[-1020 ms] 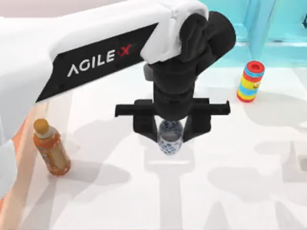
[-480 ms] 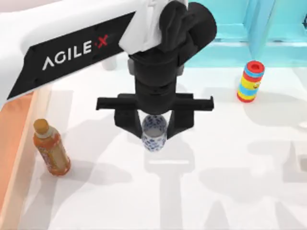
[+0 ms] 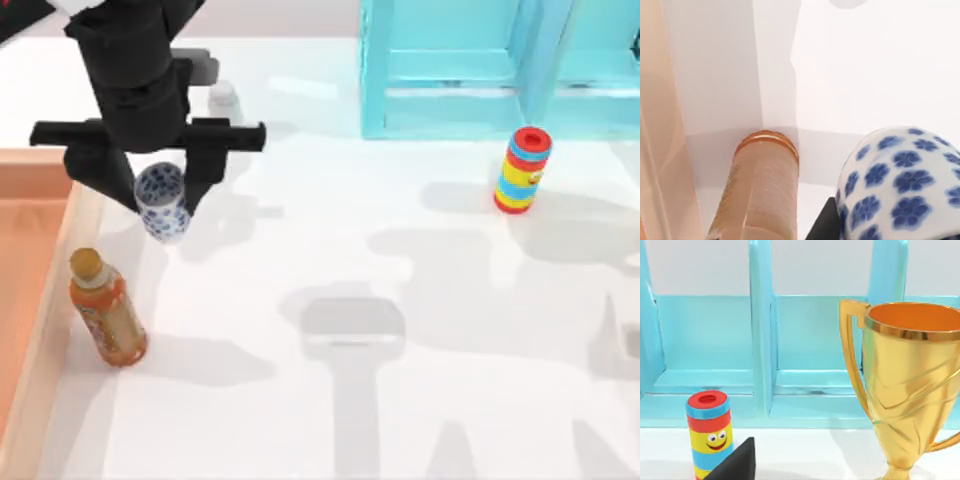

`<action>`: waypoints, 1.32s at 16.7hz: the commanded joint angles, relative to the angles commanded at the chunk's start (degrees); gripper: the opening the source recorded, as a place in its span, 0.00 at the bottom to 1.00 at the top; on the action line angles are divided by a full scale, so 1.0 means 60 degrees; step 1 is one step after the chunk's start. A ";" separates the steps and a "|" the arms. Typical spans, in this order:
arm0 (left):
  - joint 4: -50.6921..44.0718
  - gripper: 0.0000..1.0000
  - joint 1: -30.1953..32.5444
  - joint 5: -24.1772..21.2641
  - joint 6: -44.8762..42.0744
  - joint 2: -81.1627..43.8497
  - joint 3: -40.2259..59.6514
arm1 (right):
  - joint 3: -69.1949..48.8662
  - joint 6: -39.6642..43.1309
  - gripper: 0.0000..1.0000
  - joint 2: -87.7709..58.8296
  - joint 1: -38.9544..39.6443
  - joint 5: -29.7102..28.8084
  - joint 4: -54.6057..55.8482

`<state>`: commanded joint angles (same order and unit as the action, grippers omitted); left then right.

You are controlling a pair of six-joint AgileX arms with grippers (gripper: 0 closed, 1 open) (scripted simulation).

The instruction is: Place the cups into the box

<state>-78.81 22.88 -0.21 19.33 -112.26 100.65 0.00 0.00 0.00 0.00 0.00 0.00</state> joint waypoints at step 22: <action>-0.0101 0.00 -0.6438 -0.0008 -0.6092 0.1456 -0.1354 | 0.0000 0.0000 1.00 0.0000 0.0000 0.0000 0.0000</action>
<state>-79.41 -15.75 -0.26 -17.23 -103.53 92.53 0.00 0.00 0.00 0.00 0.00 0.00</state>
